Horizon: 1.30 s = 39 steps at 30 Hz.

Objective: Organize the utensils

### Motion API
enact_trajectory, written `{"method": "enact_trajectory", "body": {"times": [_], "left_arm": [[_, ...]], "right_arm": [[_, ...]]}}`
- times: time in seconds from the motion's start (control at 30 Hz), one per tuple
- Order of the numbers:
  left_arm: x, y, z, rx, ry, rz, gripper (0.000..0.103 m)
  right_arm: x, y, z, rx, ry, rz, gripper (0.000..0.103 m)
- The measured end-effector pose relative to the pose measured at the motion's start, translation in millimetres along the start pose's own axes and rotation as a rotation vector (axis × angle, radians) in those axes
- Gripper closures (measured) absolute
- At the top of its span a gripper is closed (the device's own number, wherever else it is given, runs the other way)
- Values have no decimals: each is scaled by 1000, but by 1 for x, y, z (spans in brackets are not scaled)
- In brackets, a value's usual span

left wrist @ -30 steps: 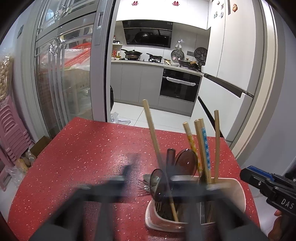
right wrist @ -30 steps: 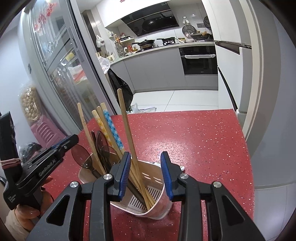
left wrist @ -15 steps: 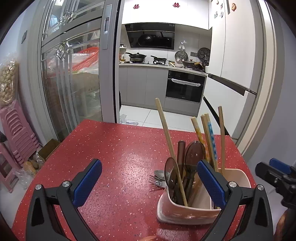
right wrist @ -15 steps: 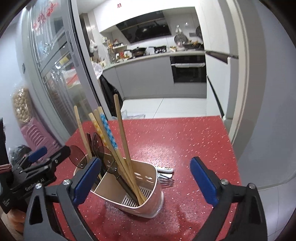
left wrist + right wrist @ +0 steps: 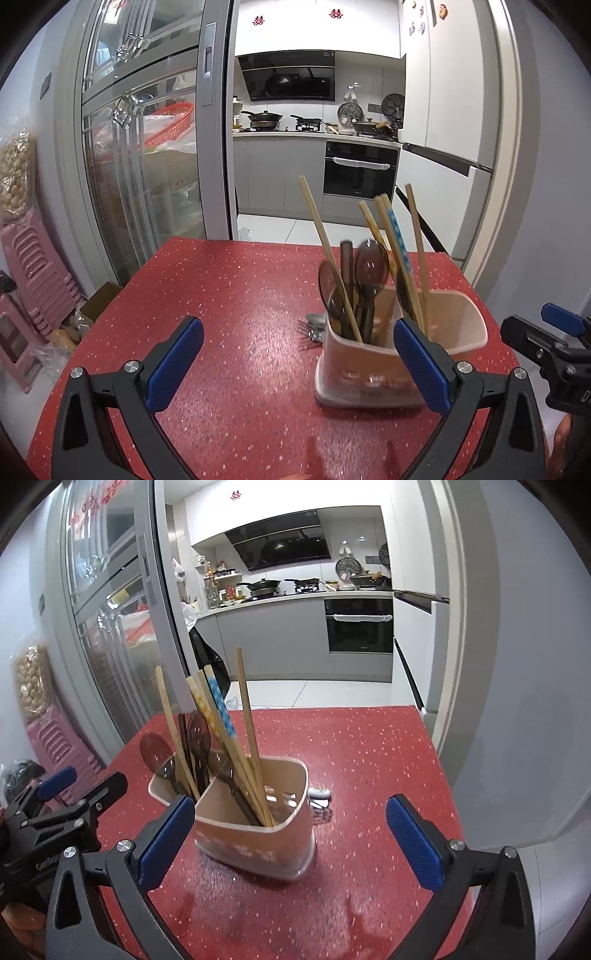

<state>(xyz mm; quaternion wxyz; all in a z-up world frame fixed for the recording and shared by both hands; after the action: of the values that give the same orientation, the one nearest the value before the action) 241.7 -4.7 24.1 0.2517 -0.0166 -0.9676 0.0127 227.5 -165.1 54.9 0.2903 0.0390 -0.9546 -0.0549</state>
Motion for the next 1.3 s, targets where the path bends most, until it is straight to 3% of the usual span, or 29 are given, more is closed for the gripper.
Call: {"method": "enact_trajectory", "body": {"times": [0.37,0.83,1.3], "left_arm": [[29,-7,35,-28,-9,10,0],[51,0,31,-24,-44,10,0],[54,8,26,-16,-50,15,0]], "right_arm": [[20,4,28,3,-21,92,0],[46,2,26,9,-66,165,0],[52,11,26,24,-91,169,0]]}}
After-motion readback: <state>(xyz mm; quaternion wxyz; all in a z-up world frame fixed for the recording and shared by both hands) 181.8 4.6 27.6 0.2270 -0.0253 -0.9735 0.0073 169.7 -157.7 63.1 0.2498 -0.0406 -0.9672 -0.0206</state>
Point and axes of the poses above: each gripper's, at about its wrist camera, not at the fingertips, and x roughly against the way its jaws point, y to its left, z to its underside, the point moved 7 cm from there along -x, roughly the way its jaws point, and after that the axes turned 2 degrees about -y, right-handed, at the moved point
